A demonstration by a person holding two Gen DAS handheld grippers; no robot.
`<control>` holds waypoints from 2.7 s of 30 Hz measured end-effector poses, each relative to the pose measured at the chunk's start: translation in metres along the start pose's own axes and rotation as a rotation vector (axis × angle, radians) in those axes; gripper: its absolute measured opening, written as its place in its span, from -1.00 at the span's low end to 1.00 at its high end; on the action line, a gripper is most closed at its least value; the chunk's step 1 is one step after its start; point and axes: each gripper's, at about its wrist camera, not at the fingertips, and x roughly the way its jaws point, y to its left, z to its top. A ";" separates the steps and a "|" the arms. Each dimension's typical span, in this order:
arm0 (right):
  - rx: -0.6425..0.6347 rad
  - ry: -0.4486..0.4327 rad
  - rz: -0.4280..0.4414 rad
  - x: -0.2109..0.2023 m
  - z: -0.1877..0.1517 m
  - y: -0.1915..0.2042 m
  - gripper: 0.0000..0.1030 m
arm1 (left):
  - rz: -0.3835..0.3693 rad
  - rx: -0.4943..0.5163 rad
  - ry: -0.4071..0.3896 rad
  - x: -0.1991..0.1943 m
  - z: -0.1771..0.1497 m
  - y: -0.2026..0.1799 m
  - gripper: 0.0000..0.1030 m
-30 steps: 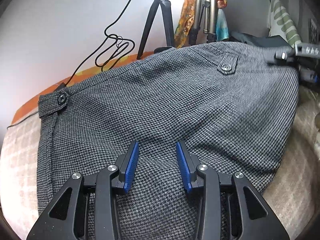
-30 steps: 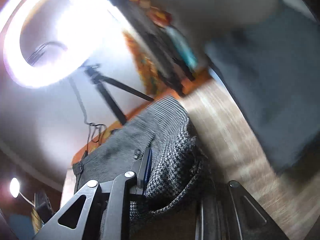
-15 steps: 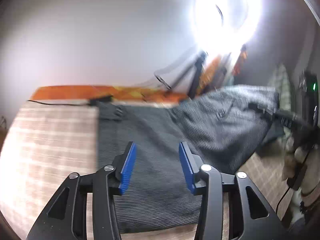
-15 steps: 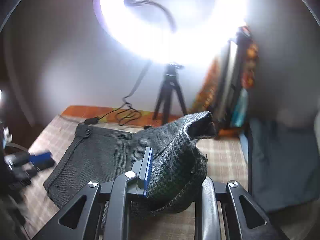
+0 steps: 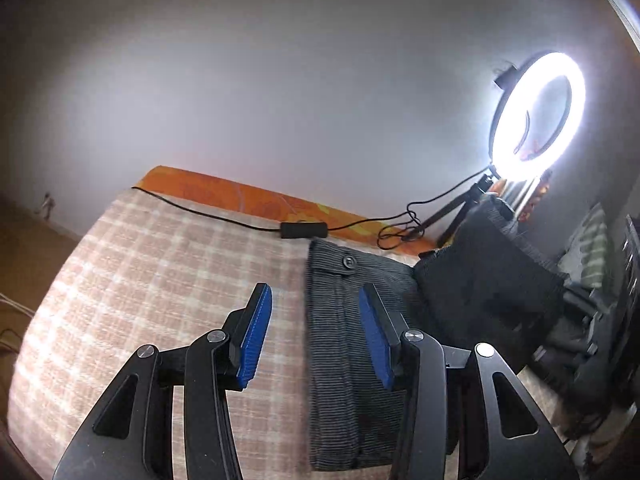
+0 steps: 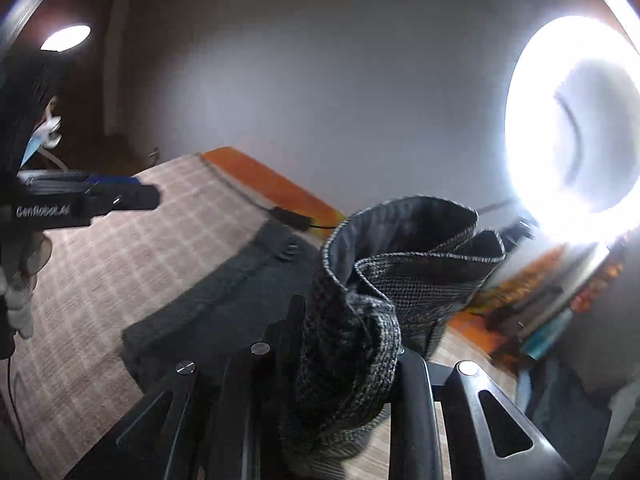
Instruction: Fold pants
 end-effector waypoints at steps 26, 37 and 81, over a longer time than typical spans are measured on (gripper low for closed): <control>0.302 -0.014 0.275 -0.012 -0.095 -0.006 0.28 | -0.089 0.097 0.068 0.025 0.008 -0.026 -0.16; 0.356 0.049 0.253 -0.006 -0.150 -0.032 0.42 | -0.044 0.341 0.286 0.130 0.007 -0.089 -0.16; 0.840 0.151 0.686 0.106 -0.165 -0.149 0.61 | -0.371 -0.368 0.481 0.122 -0.040 0.044 0.37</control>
